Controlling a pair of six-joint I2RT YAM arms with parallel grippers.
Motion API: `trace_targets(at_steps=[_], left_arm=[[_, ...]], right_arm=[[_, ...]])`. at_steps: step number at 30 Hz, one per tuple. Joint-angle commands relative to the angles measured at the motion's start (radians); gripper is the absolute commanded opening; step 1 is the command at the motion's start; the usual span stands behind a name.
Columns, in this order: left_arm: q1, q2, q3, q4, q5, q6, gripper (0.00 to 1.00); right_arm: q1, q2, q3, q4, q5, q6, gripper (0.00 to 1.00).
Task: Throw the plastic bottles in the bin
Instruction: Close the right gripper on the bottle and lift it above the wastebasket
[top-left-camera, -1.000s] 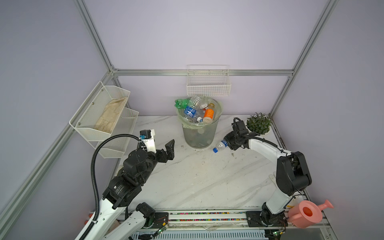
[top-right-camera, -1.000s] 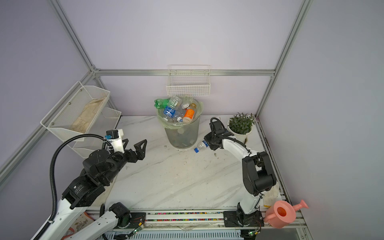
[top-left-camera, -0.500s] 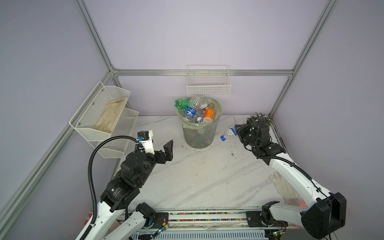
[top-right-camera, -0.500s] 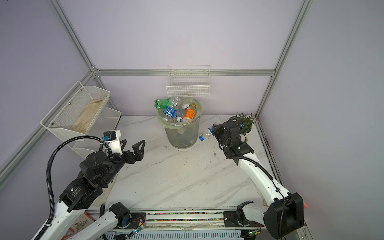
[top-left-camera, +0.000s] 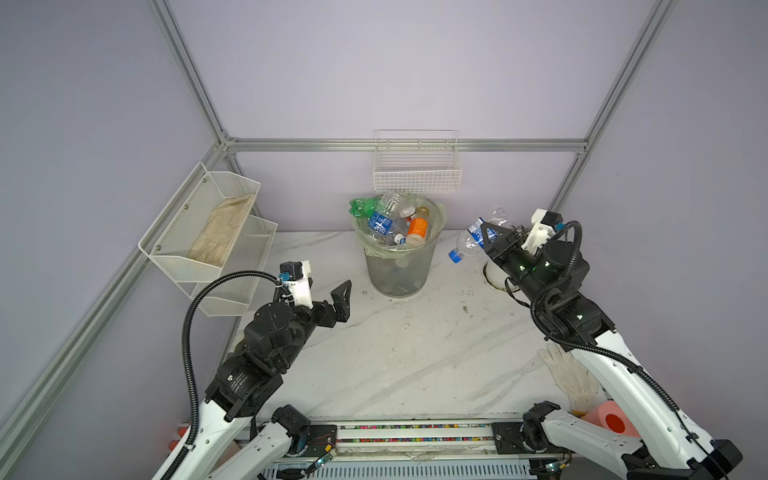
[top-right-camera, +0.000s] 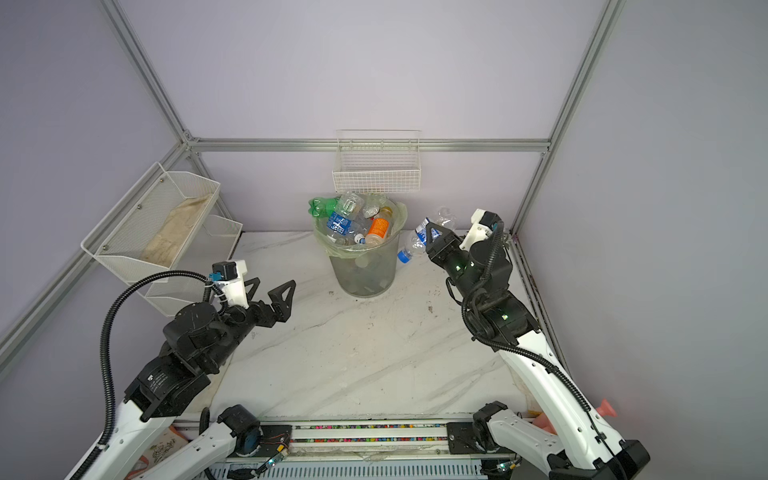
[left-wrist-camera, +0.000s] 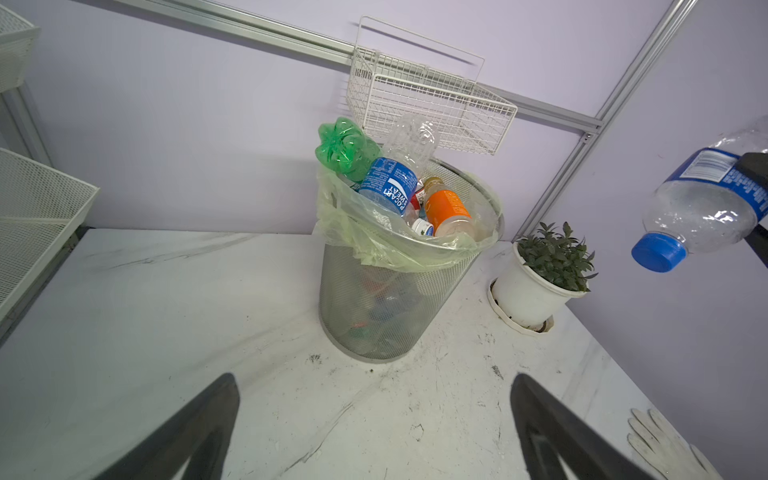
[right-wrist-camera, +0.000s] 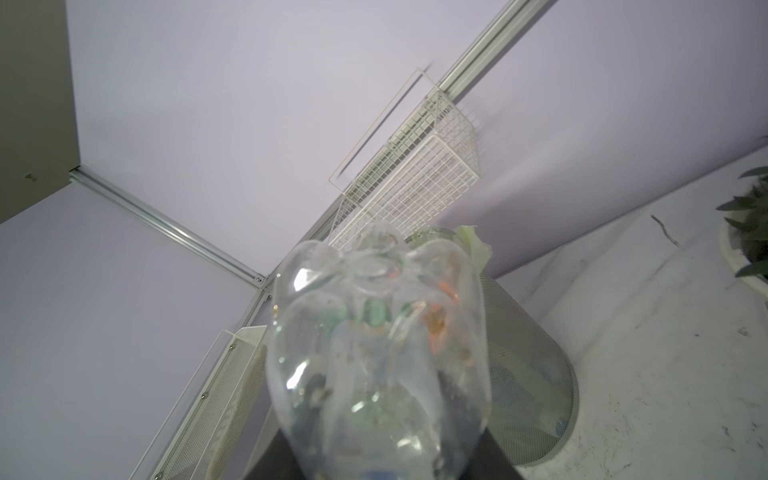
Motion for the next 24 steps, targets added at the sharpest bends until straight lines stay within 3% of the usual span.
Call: trace_targets(at_steps=[1, 10, 24], left_arm=[[-0.003, -0.019, -0.042, 0.120, 0.085, 0.006, 1.00], [-0.003, -0.049, -0.066, 0.181, 0.180, 0.018, 1.00], [-0.003, -0.086, -0.096, 0.242, 0.248, 0.044, 1.00]], right_arm=[[0.037, 0.004, 0.031, 0.046, 0.016, -0.116, 0.00], [0.079, 0.017, 0.038, 0.054, 0.017, -0.156, 0.00], [0.217, 0.013, 0.107, 0.032, 0.158, -0.286, 0.00]])
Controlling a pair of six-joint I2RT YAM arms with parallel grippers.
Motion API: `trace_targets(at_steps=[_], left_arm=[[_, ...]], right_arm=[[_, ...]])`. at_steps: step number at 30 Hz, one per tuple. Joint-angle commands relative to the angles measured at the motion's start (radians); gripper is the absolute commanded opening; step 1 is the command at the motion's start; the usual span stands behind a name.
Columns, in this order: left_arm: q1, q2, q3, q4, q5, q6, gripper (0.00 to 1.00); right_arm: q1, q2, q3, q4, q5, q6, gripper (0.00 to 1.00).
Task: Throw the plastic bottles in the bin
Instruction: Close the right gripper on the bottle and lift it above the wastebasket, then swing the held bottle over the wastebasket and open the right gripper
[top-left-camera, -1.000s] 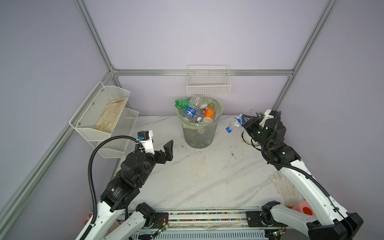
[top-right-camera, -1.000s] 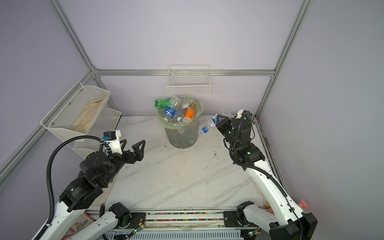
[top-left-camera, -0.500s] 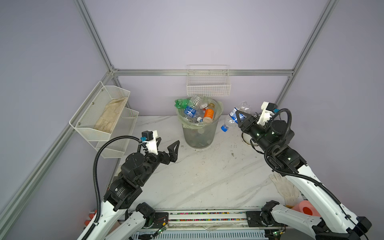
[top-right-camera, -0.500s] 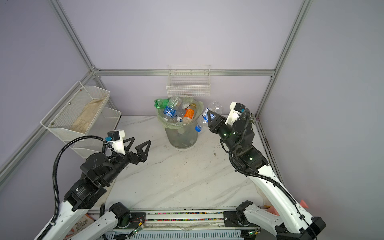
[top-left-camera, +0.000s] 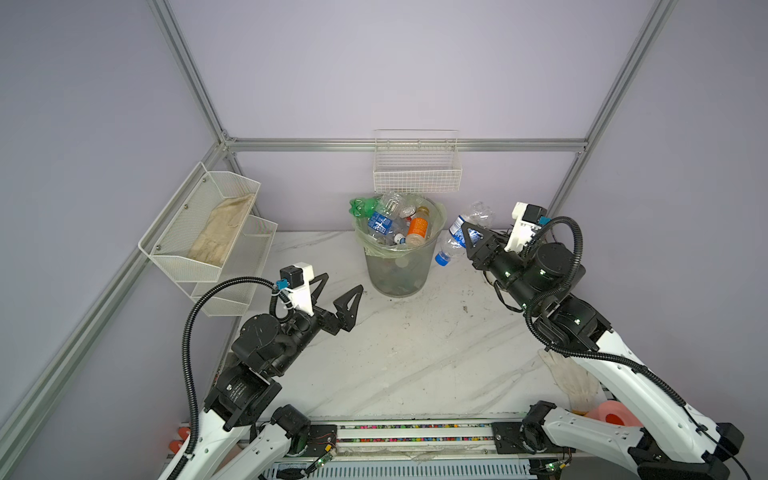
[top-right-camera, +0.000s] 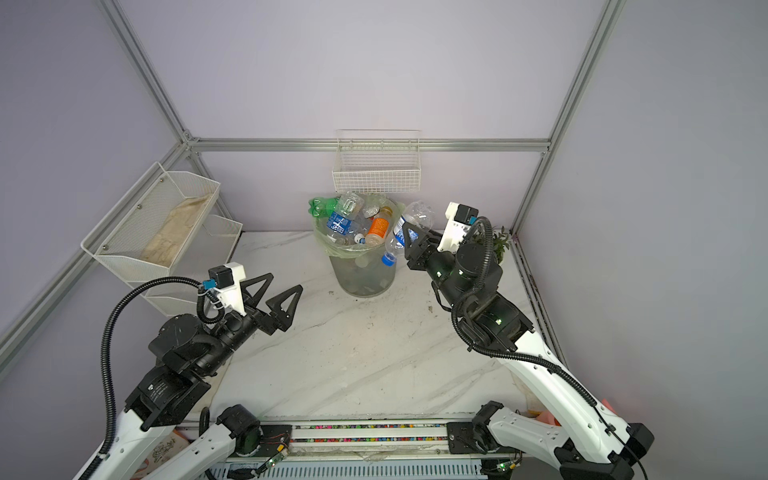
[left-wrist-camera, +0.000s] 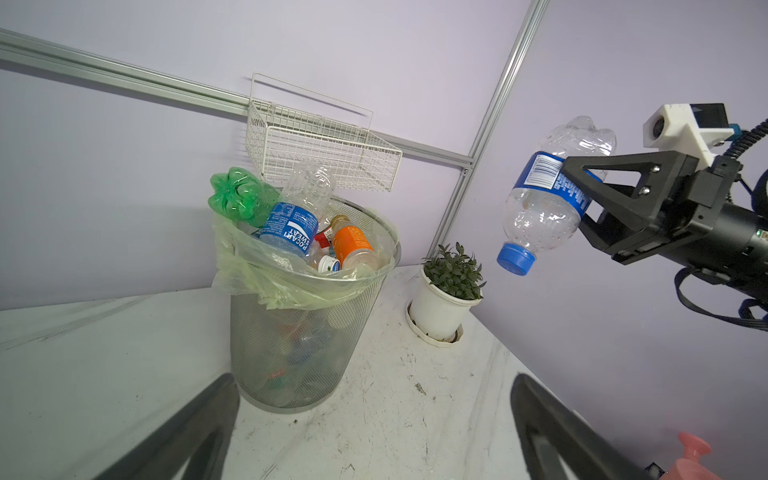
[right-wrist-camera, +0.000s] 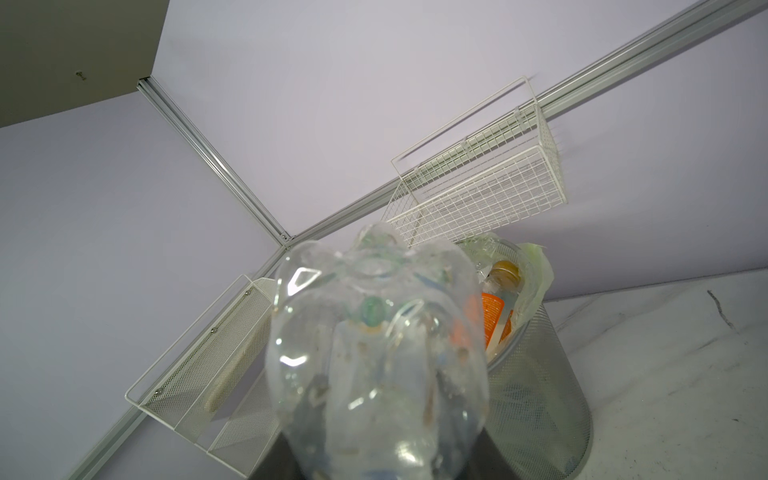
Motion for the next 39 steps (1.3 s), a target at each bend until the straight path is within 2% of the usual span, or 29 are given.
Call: trace_targets(at_steps=[1, 16, 25, 31, 34, 35, 36, 37, 38, 39], left_arm=[[-0.003, -0.013, -0.026, 0.050, 0.025, 0.032, 1.00], [-0.003, -0.034, -0.023, 0.044, 0.027, 0.044, 1.00], [-0.003, -0.048, -0.025, 0.042, 0.025, 0.044, 1.00], [-0.002, -0.055, -0.027, 0.041, 0.025, 0.038, 1.00], [-0.002, -0.055, -0.025, 0.042, 0.030, 0.030, 1.00], [-0.003, -0.058, -0.023, 0.041, 0.031, 0.028, 1.00], [-0.002, -0.060, -0.019, 0.034, 0.034, 0.027, 1.00], [-0.002, -0.065, -0.012, 0.021, 0.033, 0.030, 1.00], [-0.002, -0.071, -0.004, 0.007, 0.029, 0.033, 1.00], [-0.002, -0.078, 0.004, -0.014, 0.024, 0.041, 1.00]], right_arm=[[0.018, -0.008, 0.039, 0.012, 0.051, -0.051, 0.00], [0.034, 0.056, 0.130, -0.016, 0.087, -0.079, 0.00], [0.034, 0.149, 0.220, -0.055, 0.087, -0.083, 0.00], [0.034, 0.278, 0.297, -0.045, 0.106, -0.111, 0.00], [0.033, 0.430, 0.382, -0.078, 0.104, -0.103, 0.01], [0.032, 0.478, 0.419, -0.098, 0.094, -0.101, 0.08], [0.031, 0.531, 0.464, -0.131, 0.083, -0.107, 0.20], [0.031, 0.579, 0.521, -0.176, 0.085, -0.118, 0.40], [0.031, 0.620, 0.575, -0.224, 0.088, -0.125, 0.56], [0.031, 0.661, 0.649, -0.300, 0.110, -0.134, 0.85]])
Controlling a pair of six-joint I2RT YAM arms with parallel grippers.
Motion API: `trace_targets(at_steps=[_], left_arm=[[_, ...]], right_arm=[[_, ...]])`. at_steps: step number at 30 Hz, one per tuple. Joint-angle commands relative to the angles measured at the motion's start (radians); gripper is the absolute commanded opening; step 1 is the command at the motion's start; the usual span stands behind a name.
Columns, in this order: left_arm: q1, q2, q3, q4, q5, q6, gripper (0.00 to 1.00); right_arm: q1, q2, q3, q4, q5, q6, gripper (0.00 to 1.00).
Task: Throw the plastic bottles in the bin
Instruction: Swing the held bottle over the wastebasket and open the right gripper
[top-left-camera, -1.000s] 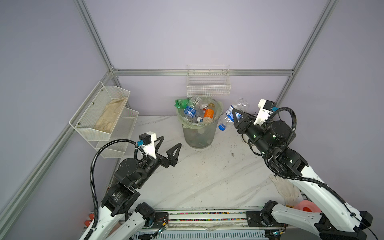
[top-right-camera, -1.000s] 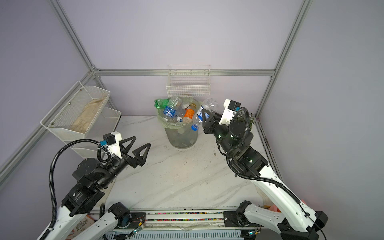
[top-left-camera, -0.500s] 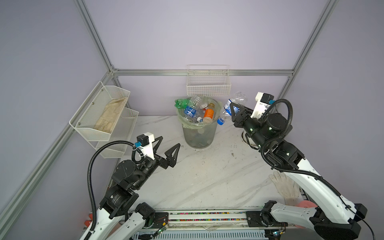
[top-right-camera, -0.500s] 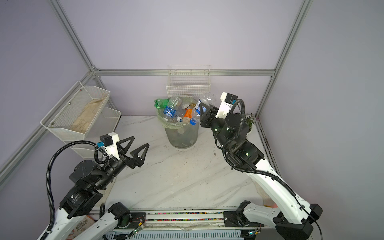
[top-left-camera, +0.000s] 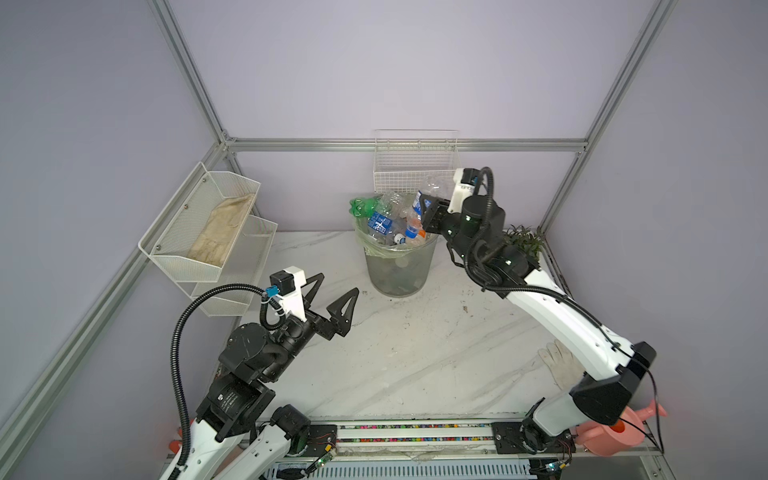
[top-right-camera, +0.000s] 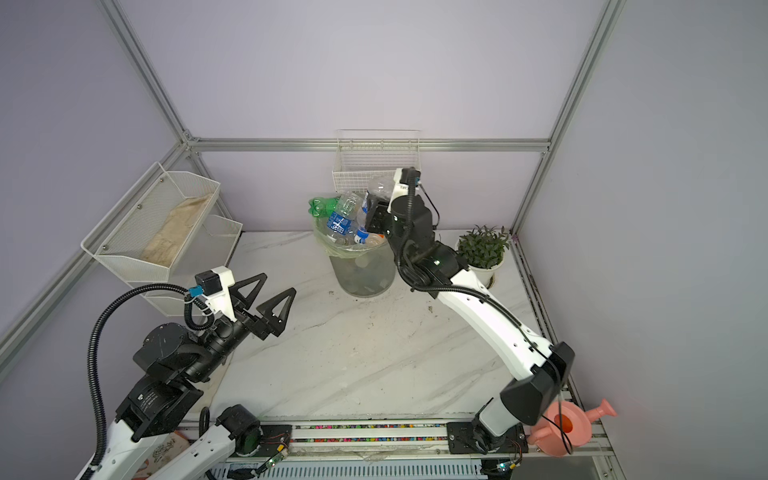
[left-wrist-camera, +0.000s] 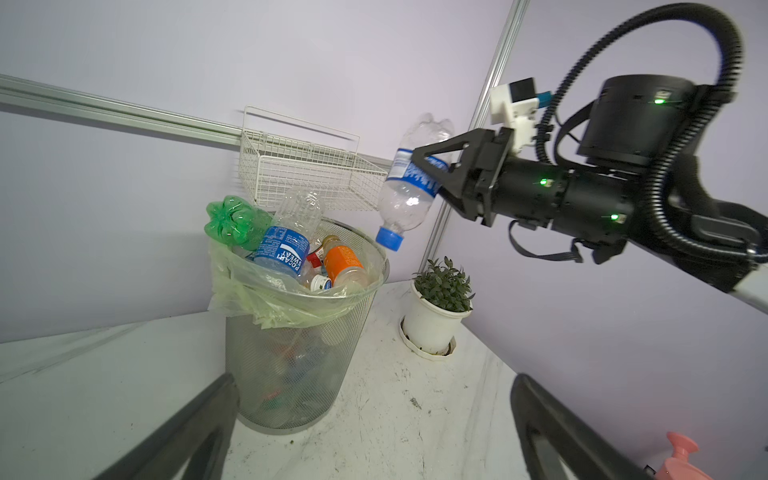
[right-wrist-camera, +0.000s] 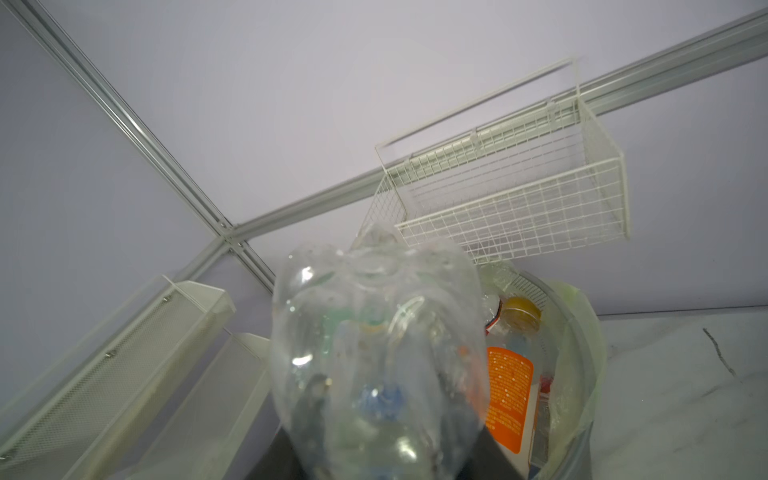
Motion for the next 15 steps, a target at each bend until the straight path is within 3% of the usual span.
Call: trace_targets(at_steps=[1, 4, 9, 15], left_arm=[[-0.002, -0.032, 0.011, -0.034, -0.001, 0.023, 1.00], [-0.002, -0.062, 0.014, -0.068, -0.025, 0.040, 1.00], [-0.003, -0.065, -0.003, -0.062, -0.032, 0.042, 1.00], [-0.002, -0.025, 0.001, -0.039, -0.008, 0.028, 1.00]], right_arm=[[0.005, 0.094, 0.178, -0.223, 0.062, -0.042, 0.97], [0.008, 0.066, 0.190, -0.265, 0.114, -0.044, 0.97], [0.008, -0.124, 0.000, -0.129, 0.113, -0.052, 0.97], [0.008, -0.180, -0.024, -0.155, 0.107, -0.037, 0.97]])
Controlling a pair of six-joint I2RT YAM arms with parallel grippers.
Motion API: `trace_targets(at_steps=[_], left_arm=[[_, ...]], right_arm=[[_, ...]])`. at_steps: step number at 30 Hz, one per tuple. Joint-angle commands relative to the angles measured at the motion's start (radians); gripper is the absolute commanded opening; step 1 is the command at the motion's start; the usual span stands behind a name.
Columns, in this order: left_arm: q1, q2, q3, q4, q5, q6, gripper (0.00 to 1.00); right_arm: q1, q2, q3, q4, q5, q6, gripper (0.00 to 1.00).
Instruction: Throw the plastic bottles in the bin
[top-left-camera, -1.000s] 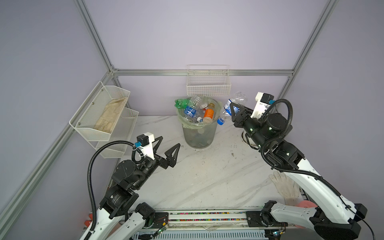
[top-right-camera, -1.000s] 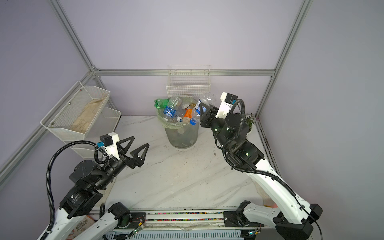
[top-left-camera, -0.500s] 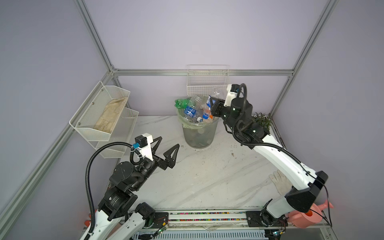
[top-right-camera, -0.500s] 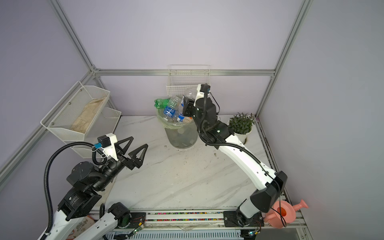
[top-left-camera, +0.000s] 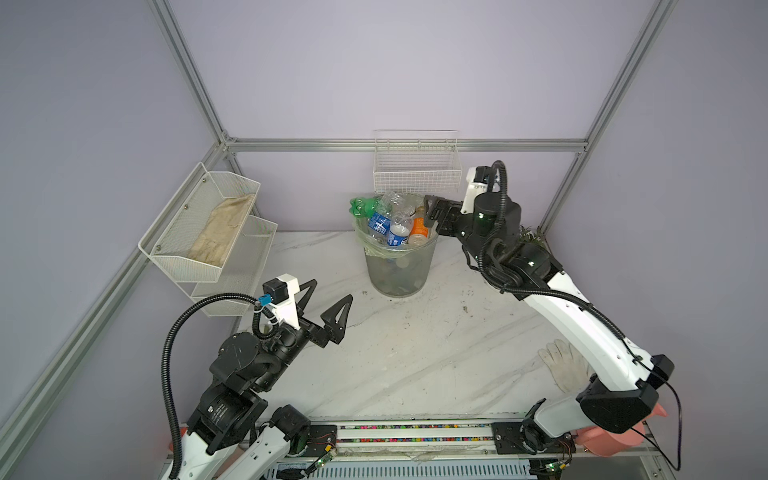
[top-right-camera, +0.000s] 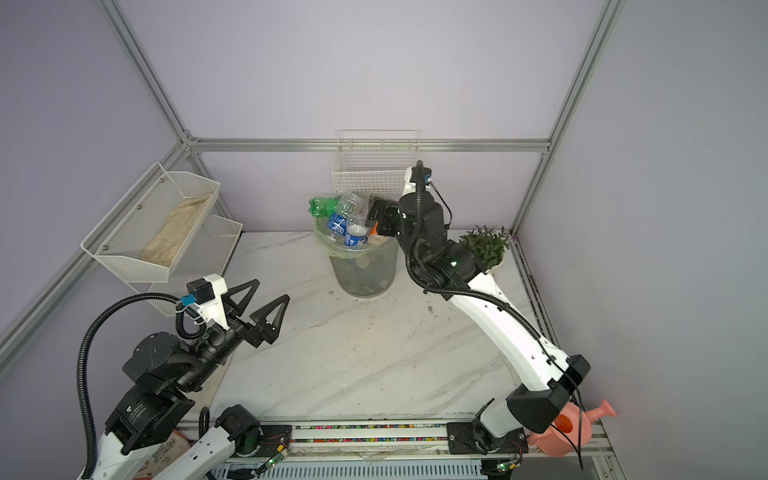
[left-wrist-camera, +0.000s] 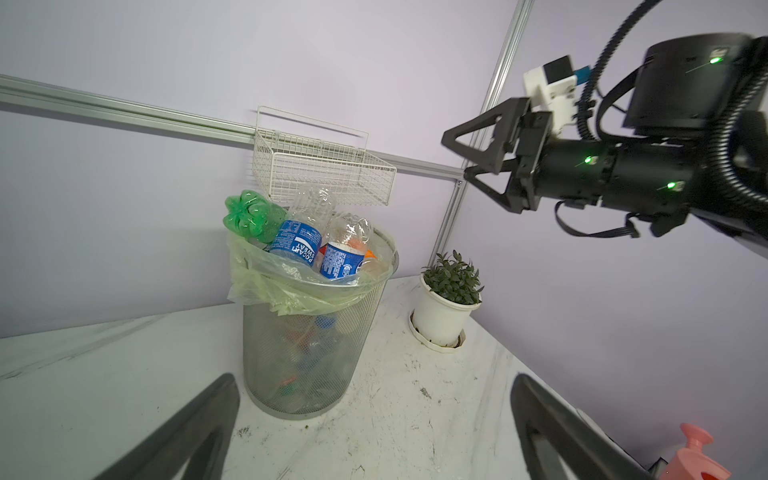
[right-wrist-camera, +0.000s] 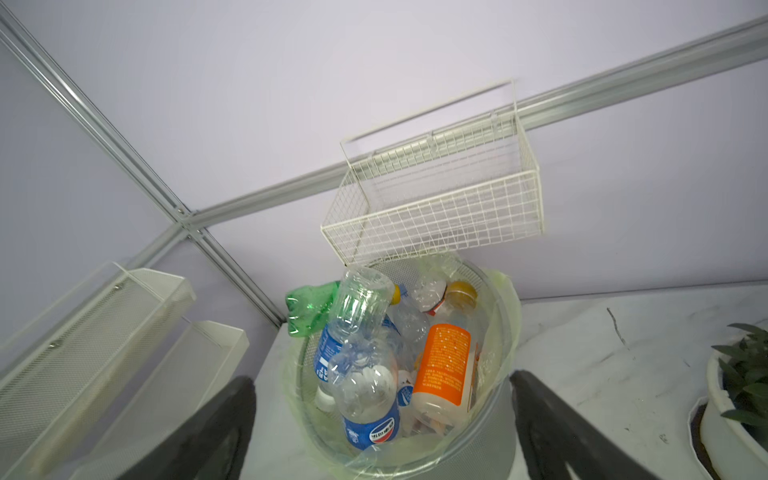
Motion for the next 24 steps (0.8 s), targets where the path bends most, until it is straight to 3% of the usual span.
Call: trace_targets(at_steps=[1, 14, 21, 24], left_arm=[[-0.002, 0.018, 0.001, 0.023, 0.017, 0.004, 1.00], [-0.002, 0.018, 0.007, -0.004, -0.044, 0.008, 1.00], [-0.002, 0.050, 0.007, -0.027, -0.096, 0.006, 1.00], [-0.003, 0.061, 0.004, -0.030, -0.113, 0.006, 1.00]], right_arm=[[0.004, -0.005, -0.033, 0.007, 0.016, -0.002, 0.97], [0.004, -0.106, -0.149, 0.086, 0.036, -0.059, 0.97], [0.004, -0.373, -0.571, 0.468, -0.013, -0.289, 0.97], [0.004, -0.427, -0.600, 0.463, 0.042, -0.320, 0.97]])
